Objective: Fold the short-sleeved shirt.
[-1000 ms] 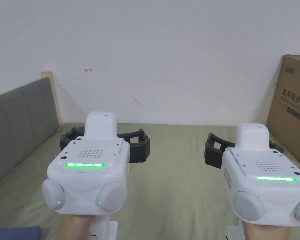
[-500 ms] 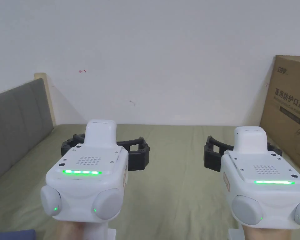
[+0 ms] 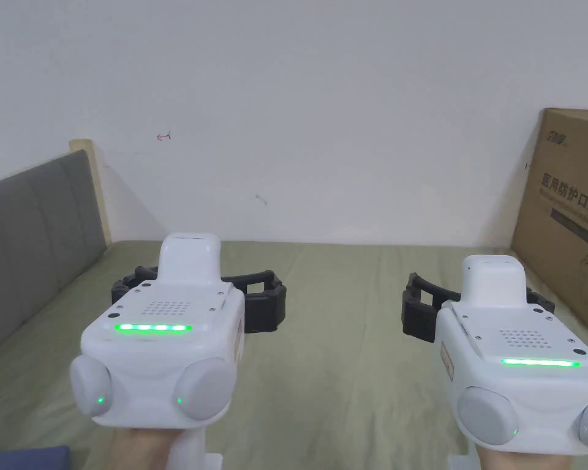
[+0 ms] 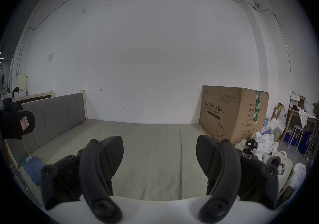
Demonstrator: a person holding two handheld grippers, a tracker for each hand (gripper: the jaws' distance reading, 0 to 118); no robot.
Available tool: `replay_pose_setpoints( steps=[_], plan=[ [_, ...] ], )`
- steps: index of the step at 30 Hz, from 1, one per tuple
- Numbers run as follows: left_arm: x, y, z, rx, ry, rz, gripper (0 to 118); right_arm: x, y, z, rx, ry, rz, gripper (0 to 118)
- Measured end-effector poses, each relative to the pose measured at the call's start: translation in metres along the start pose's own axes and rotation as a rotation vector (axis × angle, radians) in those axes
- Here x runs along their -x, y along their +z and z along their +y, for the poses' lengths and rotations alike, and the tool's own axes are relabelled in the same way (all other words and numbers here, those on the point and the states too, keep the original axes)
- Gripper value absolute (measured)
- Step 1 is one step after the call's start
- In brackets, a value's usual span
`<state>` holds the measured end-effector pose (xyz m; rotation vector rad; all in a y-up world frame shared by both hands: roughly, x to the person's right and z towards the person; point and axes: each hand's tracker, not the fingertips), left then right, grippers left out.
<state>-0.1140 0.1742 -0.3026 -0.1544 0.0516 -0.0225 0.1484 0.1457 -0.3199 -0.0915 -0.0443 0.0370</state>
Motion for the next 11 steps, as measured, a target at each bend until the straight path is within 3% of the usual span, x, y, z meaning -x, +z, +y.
replay_pose_setpoints(
  steps=[2, 11],
  plan=[
    [0.0034, 0.0044, -0.0055, -0.063, -0.002, -0.061, 118, -0.0001, -0.0002, -0.0008, 0.001, -0.001, 0.001, 93],
    [0.0029, 0.0016, -0.0099, -0.052, -0.013, -0.027, 118, 0.0001, -0.0019, -0.0041, 0.009, 0.0, 0.003, 93]
  ],
)
